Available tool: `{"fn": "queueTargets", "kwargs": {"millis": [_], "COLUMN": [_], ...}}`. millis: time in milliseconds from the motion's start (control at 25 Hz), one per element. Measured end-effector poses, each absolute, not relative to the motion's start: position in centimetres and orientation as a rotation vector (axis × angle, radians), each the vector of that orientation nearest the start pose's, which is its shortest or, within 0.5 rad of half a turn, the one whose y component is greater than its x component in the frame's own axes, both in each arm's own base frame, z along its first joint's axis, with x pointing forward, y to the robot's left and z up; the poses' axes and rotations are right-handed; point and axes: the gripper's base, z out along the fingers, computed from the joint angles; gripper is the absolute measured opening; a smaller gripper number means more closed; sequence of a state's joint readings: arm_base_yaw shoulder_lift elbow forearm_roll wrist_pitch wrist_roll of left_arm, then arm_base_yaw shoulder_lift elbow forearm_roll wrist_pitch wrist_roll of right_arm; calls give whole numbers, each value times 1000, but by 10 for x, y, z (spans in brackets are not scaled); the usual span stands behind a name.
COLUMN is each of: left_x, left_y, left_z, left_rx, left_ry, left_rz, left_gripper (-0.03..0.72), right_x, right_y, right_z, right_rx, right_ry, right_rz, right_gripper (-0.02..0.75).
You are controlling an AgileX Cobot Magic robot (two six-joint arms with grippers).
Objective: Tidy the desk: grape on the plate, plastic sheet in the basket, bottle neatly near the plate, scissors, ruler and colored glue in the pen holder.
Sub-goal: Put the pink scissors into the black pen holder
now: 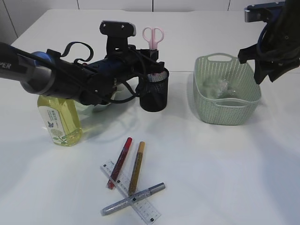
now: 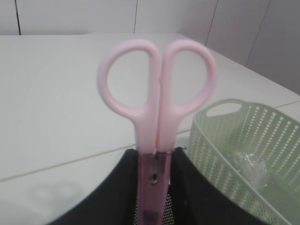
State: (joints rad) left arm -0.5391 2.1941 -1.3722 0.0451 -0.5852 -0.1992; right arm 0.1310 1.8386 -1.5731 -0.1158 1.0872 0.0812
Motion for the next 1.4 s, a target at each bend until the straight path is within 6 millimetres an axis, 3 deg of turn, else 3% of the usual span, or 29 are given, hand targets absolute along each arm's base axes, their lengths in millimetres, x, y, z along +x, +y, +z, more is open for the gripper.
{"fn": "queueTargets", "kwargs": {"millis": [880,1120,1400], "left_x": [416,408,387], "left_y": [-252,-248,-232], "left_z": [167,198,244], "left_rx": [339,401,427], "left_ry": [1713,1790,1969], "left_rz": [-546,-504,-425], "left_gripper": [223,226,235], "right_x": [388,386,387], "right_y": [42,41,42], "right_z": [277,282,305], "right_rx": [-124,-120,-99], "right_ry": [2818,2844,2841], "right_rz": [-109,-118,-104], "right_gripper": [272,272,272]}}
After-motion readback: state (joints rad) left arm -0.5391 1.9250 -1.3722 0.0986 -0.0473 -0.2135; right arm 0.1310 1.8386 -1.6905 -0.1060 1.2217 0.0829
